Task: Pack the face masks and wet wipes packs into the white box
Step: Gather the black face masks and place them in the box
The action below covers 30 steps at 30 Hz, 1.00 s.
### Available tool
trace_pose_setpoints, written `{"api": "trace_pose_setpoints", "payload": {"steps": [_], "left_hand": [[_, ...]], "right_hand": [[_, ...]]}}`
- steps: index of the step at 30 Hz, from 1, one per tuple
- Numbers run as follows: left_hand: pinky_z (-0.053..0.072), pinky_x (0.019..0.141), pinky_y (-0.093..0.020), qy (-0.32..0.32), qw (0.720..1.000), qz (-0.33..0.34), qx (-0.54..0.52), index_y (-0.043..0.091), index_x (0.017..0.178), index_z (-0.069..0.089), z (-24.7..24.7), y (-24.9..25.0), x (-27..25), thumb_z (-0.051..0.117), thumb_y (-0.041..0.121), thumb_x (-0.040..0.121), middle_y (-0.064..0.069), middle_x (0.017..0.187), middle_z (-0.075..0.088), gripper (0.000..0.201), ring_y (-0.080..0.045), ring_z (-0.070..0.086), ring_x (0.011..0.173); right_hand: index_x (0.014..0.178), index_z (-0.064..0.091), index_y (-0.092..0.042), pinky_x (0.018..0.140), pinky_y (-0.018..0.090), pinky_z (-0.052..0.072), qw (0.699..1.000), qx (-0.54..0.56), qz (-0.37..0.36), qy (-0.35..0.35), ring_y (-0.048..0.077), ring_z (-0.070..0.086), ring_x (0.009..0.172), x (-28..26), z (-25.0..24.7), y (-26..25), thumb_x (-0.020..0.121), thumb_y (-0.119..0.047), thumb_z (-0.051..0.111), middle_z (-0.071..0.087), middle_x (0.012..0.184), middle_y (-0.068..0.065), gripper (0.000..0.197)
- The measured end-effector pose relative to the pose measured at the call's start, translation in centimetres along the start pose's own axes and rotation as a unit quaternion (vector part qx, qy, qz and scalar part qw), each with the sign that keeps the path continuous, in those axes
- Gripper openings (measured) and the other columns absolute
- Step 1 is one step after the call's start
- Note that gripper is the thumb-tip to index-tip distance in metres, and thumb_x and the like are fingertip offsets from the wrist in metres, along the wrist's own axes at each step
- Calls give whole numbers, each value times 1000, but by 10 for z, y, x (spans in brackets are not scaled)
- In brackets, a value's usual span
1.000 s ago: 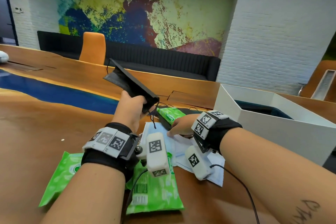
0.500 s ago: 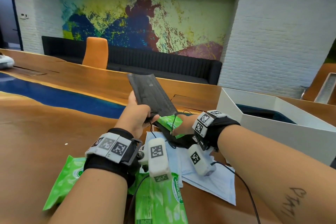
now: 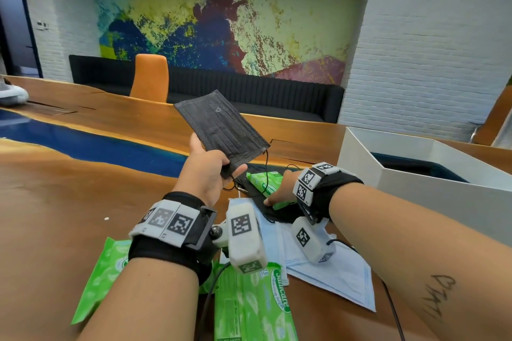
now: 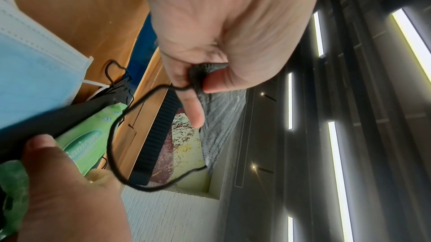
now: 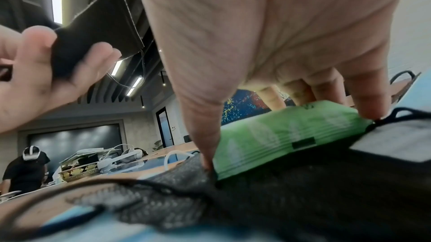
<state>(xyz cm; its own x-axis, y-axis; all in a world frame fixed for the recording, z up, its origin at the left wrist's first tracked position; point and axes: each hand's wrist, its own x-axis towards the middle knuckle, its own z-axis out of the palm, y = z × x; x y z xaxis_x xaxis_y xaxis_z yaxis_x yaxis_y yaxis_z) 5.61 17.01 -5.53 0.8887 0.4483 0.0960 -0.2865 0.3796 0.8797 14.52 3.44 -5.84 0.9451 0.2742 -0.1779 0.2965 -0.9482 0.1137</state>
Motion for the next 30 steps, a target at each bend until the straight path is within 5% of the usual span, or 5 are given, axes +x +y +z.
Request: {"api": "trace_pose_setpoints", "payload": {"steps": [3,7,11,15,30], "left_hand": [[55,52,-28,5,1000,-6,3,40,141,24,-1,-1,3,26,-19,88,-6,114,50,79,-28,61,93],[55,53,-28,-9,1000,-3,4,39,141,25,1,-2,5,27,-19,88,-8,125,48,78,-29,61,96],[55,52,-26,-24,1000,2,-15,36,138,28,0,0,2,29,-18,89,-10,127,46,73,-31,60,99],[55,52,-25,-28,999,8,-19,32,128,32,2,1,-2,28,-19,89,-9,125,46,64,-29,60,96],[57,56,-28,-69,996,-31,46,35,145,23,21,-21,-16,30,-20,89,-9,129,44,79,-26,60,95]], "right_hand": [[139,35,-10,88,36,50,998,58,18,16,27,59,101,3,0,3,67,-62,68,58,118,9,95],[149,8,-17,75,31,41,974,224,1,24,28,50,99,-7,-5,11,83,-38,65,49,118,13,89],[141,17,-26,60,26,41,961,263,-64,49,18,52,75,-38,-14,28,83,-34,62,50,95,5,74],[140,14,-33,81,30,47,962,244,-110,57,17,56,89,-88,-18,59,79,-33,66,43,122,3,79],[123,17,-50,87,28,51,977,206,-37,-34,17,59,93,-200,41,186,70,-39,74,53,109,0,78]]}}
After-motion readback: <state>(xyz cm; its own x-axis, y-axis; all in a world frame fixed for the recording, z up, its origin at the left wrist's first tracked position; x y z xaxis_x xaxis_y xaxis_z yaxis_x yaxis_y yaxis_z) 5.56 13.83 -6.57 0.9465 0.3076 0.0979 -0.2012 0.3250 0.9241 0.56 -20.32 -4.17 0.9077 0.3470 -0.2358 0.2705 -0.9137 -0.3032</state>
